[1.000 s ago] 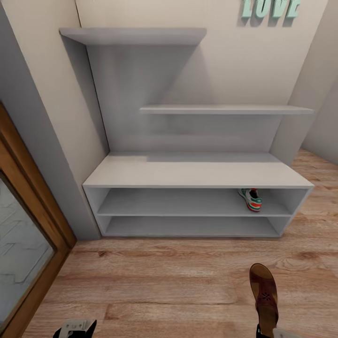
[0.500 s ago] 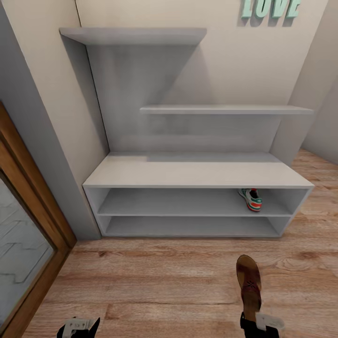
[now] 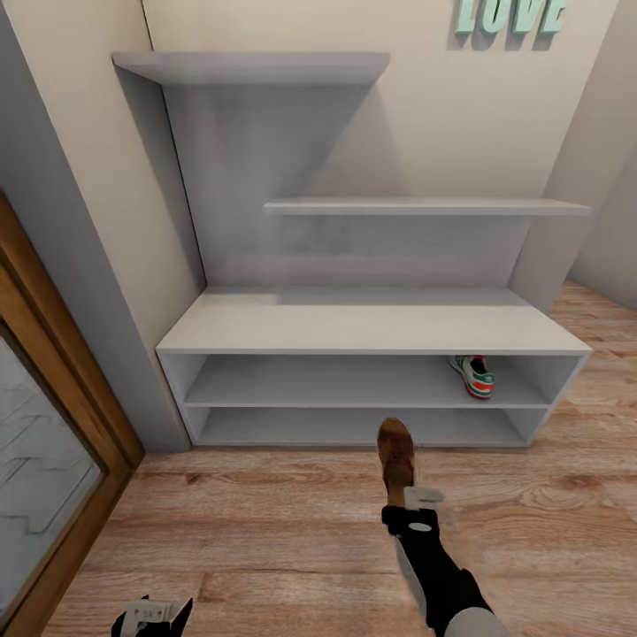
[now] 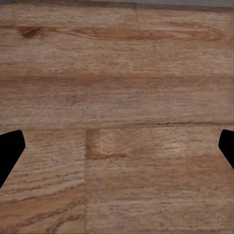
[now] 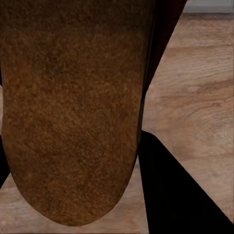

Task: Pick up the two gym shoes and the two sandals from the corridor floor and place them onto the hallstand (shoe rack) in the corridor, making sure they are on the rack and not on the floor. Arrange them so the two gym shoes are next to each other and the two sandals are next to each other.

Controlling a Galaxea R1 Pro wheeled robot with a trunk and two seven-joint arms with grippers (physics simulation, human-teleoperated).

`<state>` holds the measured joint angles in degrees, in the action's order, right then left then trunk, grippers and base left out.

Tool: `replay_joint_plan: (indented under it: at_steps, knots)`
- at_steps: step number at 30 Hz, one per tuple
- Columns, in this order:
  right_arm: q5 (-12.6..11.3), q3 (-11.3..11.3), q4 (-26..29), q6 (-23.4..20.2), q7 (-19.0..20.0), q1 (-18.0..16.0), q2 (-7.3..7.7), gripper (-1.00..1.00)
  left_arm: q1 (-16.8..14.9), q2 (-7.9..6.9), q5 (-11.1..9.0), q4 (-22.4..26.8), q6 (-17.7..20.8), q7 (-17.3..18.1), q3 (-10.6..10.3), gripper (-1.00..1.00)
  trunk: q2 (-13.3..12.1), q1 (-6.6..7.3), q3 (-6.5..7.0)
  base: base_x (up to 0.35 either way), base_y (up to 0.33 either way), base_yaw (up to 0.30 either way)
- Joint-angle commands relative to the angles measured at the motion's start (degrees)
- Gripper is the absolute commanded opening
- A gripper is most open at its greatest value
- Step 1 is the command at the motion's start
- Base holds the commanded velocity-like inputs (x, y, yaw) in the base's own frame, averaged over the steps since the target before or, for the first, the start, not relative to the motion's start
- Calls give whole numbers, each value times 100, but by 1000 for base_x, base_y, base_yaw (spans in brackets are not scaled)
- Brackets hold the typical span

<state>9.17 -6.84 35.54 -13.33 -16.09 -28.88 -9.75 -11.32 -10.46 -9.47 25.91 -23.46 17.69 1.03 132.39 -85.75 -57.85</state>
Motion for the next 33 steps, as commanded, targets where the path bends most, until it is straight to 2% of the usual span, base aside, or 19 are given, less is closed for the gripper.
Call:
replay_joint_plan:
  at_steps: [1, 5, 9, 11, 12, 17, 19, 20, 23, 33]
  knots:
    - [39, -7, 11, -101, -14, -106, -25, -100, -2, 0, -59, -4, 5, 61, 12, 100, 2, 1, -6, 0, 0, 0]
    - [31, 69, 20, -387, -124, -557, -25, -100, -2, 7, -60, -1, 3, 67, 11, 100, 2, 1, -6, 0, 0, 0]
    - [26, 91, 22, -717, -200, -822, -25, -100, -7, 32, -61, 6, 6, 113, 6, 100, 2, 1, -6, 0, 0, 0]
    - [24, 99, 23, -922, -218, -947, -25, -100, -9, 64, -58, 9, 7, 201, 1, 100, 2, 1, -6, 0, 0, 0]
    - [18, 108, 23, -1205, -227, -1121, -25, -100, -10, 92, -48, 10, 12, 504, -4, 100, 2, 1, -6, 0, 0, 0]
    - [15, 121, 12, -1411, -220, -1234, -25, -100, -11, 104, -30, 11, 20, 785, -12, 100, 2, 1, -6, 0, 0, 0]
    - [15, 125, -5, -1417, -217, -1237, -25, -100, -11, 105, -30, 11, 19, 792, -15, 100, 2, 1, -6, 0, 0, 0]
    - [20, 129, -374, -1405, -217, -1242, -25, -100, -11, 105, -29, 11, 17, 805, -22, 100, 2, 1, -6, 0, 0, 0]
    - [22, 130, -555, -1397, -218, -1242, -25, -100, -11, 105, -29, 6, 22, 808, -23, 100, 2, 1, -6, 3, 2, 0]
    - [31, 114, -694, -1392, -228, -1242, -25, -100, -11, 105, -22, 2, 26, 813, -24, 100, 2, 1, -6, 151, 183, 0]
